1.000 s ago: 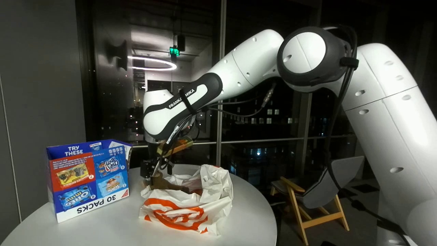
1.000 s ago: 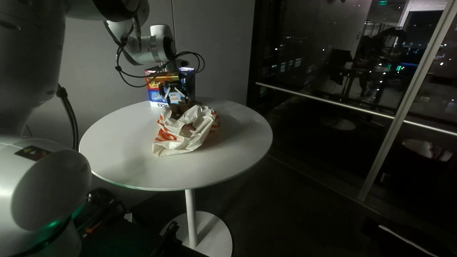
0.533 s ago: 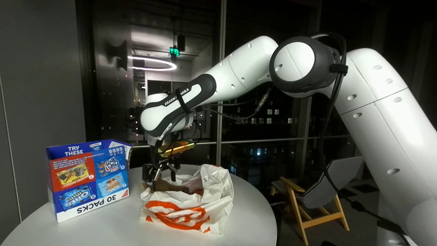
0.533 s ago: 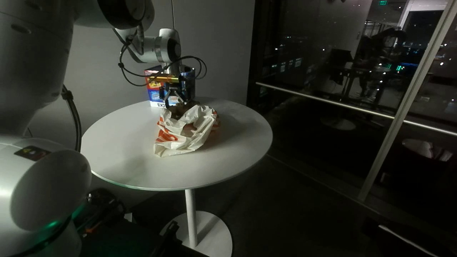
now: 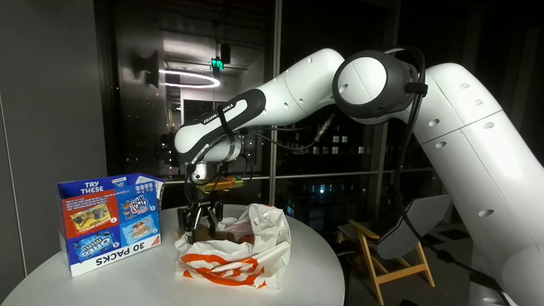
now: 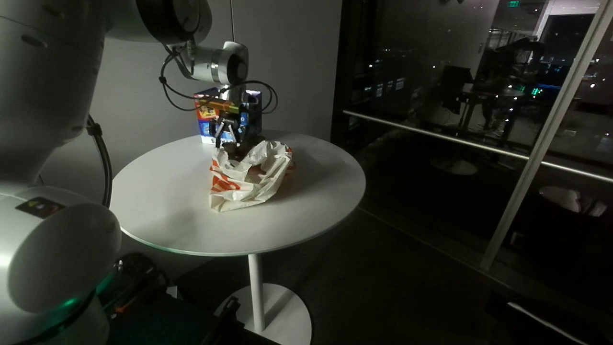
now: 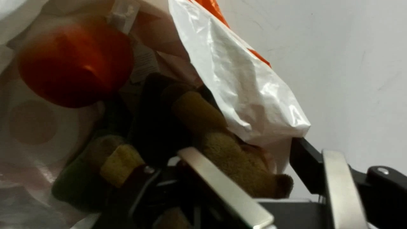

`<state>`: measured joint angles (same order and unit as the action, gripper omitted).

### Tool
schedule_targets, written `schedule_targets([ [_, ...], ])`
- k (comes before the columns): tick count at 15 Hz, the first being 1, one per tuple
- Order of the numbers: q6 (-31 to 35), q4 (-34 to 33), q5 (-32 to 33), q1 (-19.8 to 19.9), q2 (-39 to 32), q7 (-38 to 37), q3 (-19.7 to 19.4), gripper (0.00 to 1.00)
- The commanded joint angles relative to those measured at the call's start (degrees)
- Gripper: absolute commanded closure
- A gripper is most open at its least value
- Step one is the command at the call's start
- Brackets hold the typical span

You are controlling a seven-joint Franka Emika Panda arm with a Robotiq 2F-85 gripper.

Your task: Remove the moose and radish from the plastic bag.

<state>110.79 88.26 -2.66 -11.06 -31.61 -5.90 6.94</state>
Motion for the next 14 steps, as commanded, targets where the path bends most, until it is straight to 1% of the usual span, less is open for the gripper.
schedule_targets([
  [1,-0.65,-1.34,-3.07,2.1,-0.19,5.4,1.21,0.56],
  [2,-0.09,-0.99,-3.15,2.42,-0.03,6.69,1.2,0.63],
  [3,0.28,-0.67,-3.23,2.84,0.13,8.02,1.2,0.73],
  [5,0.51,-0.32,-3.76,3.74,0.38,10.12,1.2,0.87],
  [6,0.6,-0.22,-4.22,4.18,0.49,10.91,1.19,0.91],
  [9,1.07,0.41,-5.63,5.23,1.58,12.84,1.38,0.96],
  [11,2.2,1.5,-6.48,5.62,3.61,14.15,1.73,0.91],
  [12,2.92,2.19,-6.89,5.77,4.96,14.87,1.94,0.91],
  [13,3.45,2.68,-7.36,5.91,6.21,15.44,2.15,0.89],
  [14,4.04,3.5,-7.78,6.07,8.0,15.92,2.29,0.91],
])
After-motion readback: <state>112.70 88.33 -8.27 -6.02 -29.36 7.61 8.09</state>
